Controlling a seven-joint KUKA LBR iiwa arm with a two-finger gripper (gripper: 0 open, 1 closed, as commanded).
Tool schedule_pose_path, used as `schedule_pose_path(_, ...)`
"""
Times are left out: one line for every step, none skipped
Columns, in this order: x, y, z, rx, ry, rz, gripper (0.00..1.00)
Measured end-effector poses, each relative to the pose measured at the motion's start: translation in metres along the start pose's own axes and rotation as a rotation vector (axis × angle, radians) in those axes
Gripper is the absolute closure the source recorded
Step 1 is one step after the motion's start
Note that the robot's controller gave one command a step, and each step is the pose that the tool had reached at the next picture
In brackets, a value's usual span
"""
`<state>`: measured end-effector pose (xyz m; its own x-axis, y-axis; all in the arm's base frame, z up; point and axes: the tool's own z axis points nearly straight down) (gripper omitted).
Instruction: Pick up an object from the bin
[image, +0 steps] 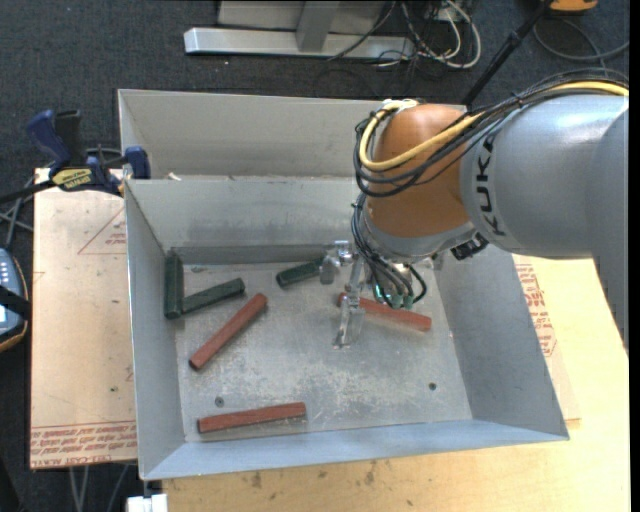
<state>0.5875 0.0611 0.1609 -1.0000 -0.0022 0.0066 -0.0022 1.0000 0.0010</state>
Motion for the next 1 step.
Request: schedule_pose_path(-0.0018, -0.0002, -0.0046, -0.001, -0.008, 0.001, 0.00)
